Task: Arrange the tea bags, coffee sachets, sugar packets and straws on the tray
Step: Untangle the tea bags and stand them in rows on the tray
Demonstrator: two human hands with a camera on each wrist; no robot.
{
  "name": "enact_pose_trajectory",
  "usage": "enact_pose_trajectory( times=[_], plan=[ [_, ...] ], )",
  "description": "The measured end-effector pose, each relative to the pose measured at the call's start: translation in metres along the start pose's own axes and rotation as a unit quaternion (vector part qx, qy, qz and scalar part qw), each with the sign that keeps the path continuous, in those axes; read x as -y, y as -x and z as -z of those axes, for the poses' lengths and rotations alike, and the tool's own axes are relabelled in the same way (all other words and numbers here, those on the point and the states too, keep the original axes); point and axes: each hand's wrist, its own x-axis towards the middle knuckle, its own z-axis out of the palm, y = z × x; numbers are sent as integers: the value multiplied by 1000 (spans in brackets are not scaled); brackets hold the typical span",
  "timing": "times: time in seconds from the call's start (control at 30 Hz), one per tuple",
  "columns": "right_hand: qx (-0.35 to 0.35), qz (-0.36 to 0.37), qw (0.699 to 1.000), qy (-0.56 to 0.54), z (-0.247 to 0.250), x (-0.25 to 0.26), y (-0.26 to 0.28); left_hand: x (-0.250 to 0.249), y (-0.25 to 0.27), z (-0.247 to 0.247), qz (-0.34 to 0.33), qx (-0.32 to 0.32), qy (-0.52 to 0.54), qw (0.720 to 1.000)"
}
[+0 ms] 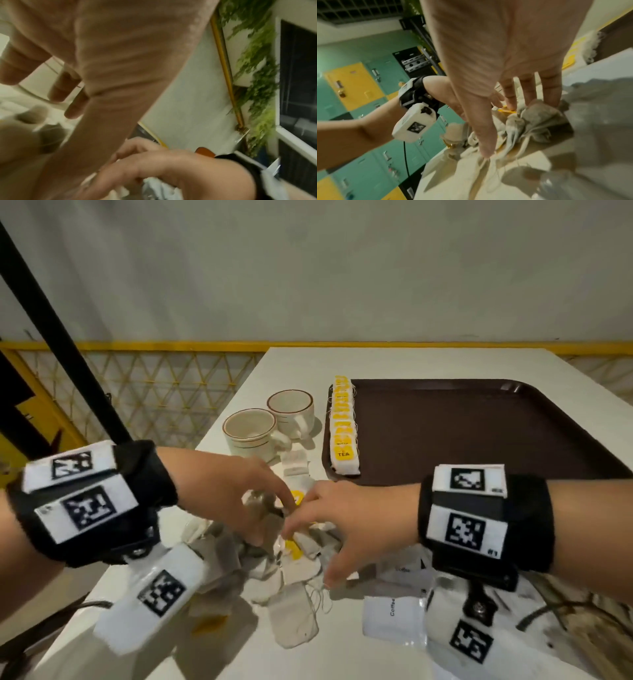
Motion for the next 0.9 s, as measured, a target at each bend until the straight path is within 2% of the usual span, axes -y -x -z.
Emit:
enact_pose_trajectory(
  times=[0.13,0.23,0.37,0.53,0.63,0.67,0.7,0.73,0.8,0.87,0.9],
  plan=[
    [-28,-17,997,69,-14,8,-14,2,-17,-18,8,-50,-19,999],
    [-48,-23,997,59,-14,6,-21,12,-32,-22,-4,-90,29,996],
    [-67,-38,996,37,-9,-2,-26,21,-39,-21,14,-130,10,991],
    [-120,-45,991,-38,5,-15,-21,24,-31,-10,-12,-214,82,973],
    [-180,-63,971,-145,16,-27,-6,24,-24,-2,-13,-293,146,945],
    [-209,-69,951,-215,19,-31,-2,24,-22,1,-10,-314,180,932],
    [-235,-71,919,-308,20,-33,3,23,-19,4,-11,-327,231,916],
    [-252,-62,872,-415,21,-34,8,21,-17,7,-18,-334,293,896],
    [-240,-29,752,-613,24,-36,17,11,-15,9,-38,-351,409,842],
    [-206,2,652,-730,25,-40,24,-6,-21,9,-58,-363,504,781],
    [-196,5,612,-766,23,-41,26,-18,-26,8,-71,-364,551,748]
  ],
)
